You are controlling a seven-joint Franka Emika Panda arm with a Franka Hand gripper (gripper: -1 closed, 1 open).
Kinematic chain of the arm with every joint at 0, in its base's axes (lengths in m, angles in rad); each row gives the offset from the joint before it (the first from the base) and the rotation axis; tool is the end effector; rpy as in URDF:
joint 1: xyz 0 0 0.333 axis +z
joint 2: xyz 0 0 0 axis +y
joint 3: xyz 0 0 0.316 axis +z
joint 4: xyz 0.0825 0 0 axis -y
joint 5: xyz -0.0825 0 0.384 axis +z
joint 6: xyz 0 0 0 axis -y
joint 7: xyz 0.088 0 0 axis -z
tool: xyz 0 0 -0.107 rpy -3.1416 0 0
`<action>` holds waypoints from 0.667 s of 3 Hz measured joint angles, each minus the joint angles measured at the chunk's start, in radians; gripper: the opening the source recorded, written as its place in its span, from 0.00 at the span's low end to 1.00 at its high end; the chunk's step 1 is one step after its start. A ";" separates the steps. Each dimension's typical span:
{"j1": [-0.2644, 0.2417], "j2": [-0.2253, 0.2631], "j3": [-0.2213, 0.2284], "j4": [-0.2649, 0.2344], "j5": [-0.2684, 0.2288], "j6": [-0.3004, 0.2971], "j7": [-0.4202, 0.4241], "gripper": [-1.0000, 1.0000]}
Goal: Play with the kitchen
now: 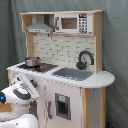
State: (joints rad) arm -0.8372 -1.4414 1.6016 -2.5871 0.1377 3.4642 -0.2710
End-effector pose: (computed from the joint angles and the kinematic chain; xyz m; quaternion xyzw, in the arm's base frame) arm 0.3450 0.3531 0.3380 0.4890 0.5407 0.4789 0.4890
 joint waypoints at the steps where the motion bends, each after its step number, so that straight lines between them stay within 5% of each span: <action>1: 0.000 0.000 0.000 0.000 0.000 0.000 0.111 0.00; 2: 0.000 0.000 -0.001 0.000 0.000 0.000 0.216 0.00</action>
State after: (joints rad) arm -0.8369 -1.4414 1.6009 -2.5869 0.1377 3.4642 -0.0546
